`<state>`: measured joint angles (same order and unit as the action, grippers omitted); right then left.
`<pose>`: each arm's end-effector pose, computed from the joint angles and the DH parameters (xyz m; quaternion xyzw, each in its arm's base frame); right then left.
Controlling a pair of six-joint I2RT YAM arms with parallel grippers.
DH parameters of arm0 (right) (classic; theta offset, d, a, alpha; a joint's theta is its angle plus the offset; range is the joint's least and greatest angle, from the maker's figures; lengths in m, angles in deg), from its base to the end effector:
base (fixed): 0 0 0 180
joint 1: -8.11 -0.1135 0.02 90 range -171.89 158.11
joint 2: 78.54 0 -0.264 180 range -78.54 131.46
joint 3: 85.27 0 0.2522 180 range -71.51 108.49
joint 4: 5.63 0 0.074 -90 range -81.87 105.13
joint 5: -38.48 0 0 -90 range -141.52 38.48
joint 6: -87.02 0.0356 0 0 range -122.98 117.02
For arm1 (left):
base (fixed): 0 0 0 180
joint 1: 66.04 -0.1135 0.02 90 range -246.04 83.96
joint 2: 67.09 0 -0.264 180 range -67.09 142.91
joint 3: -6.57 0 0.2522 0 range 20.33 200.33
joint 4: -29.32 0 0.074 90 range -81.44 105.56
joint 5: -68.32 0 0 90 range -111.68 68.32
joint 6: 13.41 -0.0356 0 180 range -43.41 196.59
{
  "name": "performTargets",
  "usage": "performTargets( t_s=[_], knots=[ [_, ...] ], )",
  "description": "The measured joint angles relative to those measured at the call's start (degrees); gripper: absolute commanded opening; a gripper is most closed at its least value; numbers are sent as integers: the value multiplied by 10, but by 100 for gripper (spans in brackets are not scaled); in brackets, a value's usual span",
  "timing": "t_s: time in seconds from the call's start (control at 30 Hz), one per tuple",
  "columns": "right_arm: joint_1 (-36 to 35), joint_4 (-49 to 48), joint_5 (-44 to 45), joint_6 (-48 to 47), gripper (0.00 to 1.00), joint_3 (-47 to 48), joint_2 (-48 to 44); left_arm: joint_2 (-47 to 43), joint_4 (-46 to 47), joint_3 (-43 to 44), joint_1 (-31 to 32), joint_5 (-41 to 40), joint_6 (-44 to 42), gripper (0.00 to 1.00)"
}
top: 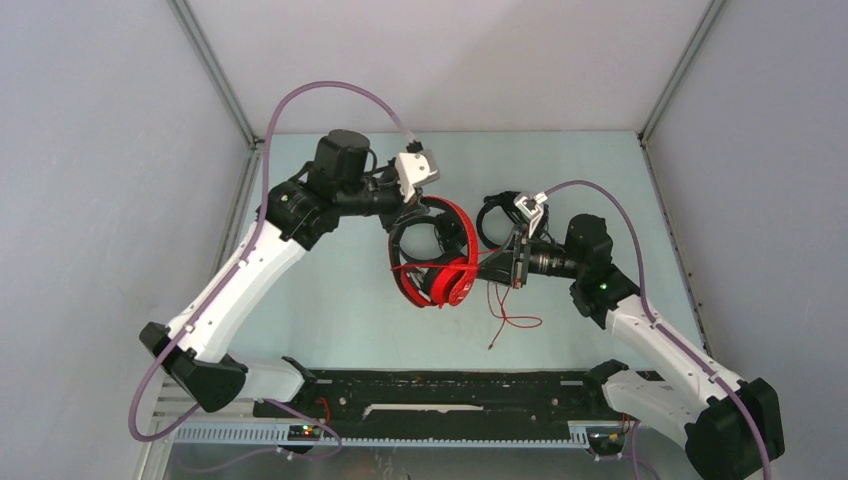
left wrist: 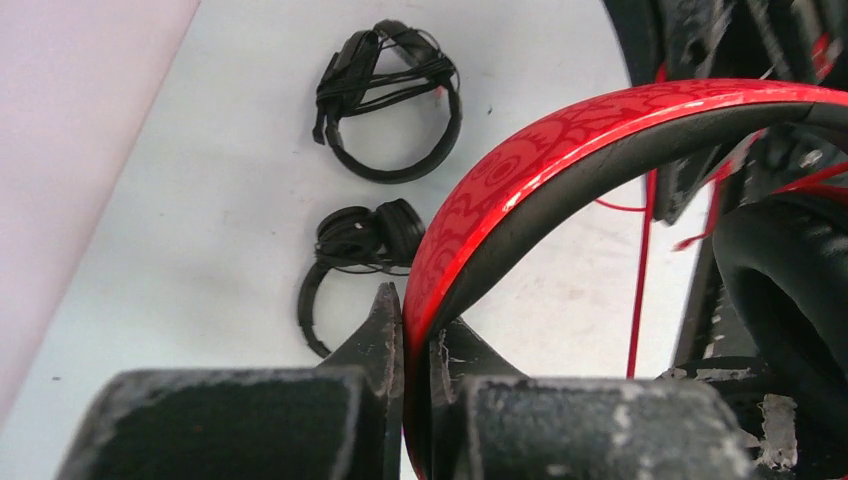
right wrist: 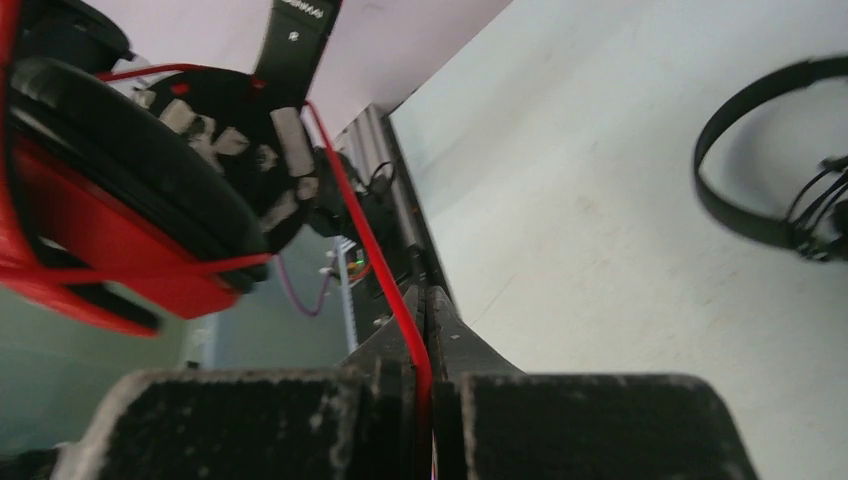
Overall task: Wrap the headphones
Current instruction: Wrap the headphones cable around the headphones.
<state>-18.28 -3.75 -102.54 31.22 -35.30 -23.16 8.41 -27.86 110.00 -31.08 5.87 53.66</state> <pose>0.1818 0.1211 0.2947 -0.2378 0.6953 0.5799 0.3518 0.2109 -0.1675 0.4356 0.5109 0.6750 -0.2558 0.4669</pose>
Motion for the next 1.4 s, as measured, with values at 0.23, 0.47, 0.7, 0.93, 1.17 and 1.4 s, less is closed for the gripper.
performTargets(
  t_s=[0.23,0.47,0.7,0.93,1.17,1.4],
  knots=[
    [22,14,-57,45,1,0,1,34,-7,0,15,-59,-90,0],
    [29,34,-62,48,0,0,0,34,11,-8,17,-118,-114,0],
    [30,-25,-71,108,3,0,8,29,46,-35,21,-149,-115,0],
    [29,-66,-76,143,4,0,24,24,50,-46,20,-205,-115,0],
    [29,-123,-84,184,7,0,47,23,52,-55,19,-259,-89,0],
    [14,-211,-88,250,12,14,92,24,42,-55,16,-308,-51,0]
  ],
)
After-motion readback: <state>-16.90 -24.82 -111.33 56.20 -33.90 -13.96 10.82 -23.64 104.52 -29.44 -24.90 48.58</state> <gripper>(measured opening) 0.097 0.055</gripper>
